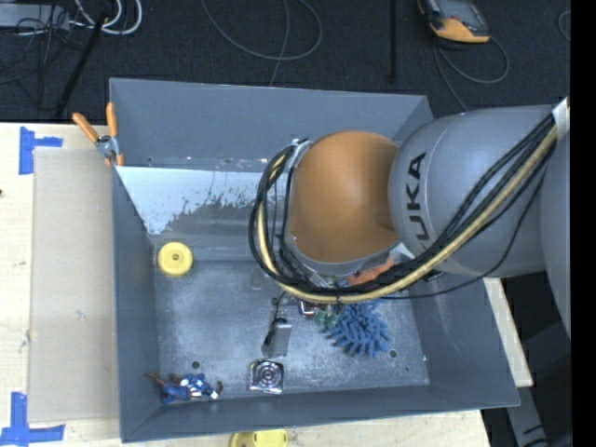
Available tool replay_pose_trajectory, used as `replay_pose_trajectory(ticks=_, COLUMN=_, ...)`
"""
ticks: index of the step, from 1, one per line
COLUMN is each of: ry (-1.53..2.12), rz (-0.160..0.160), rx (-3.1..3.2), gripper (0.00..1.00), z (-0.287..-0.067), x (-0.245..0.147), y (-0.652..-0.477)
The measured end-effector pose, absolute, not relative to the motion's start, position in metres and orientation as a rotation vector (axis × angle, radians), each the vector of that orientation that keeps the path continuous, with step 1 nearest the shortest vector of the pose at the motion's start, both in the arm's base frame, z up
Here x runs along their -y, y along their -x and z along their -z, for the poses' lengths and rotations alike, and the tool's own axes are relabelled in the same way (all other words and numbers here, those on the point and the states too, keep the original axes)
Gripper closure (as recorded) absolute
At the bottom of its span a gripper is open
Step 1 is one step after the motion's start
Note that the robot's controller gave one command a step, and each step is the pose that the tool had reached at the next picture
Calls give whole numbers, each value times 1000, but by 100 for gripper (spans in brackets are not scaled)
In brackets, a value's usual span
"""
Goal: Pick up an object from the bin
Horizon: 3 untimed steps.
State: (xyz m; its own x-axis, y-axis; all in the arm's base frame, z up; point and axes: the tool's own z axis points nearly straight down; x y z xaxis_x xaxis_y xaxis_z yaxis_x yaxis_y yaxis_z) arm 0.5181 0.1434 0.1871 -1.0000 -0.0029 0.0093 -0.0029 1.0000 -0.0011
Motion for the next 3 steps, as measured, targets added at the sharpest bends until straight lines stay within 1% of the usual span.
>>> replay_pose_trajectory(ticks=1, ry=1, rz=0, rx=3140, gripper=0, z=-192, x=-143, y=-520)
replay_pose_trajectory(ticks=2, ry=-46, rz=3, rx=3147, gripper=0, z=-141, x=-98, y=-517)
replay_pose_trajectory(ticks=3, ry=-302, rz=-4, rx=3120, gripper=0, z=-113, x=-76, y=-508)
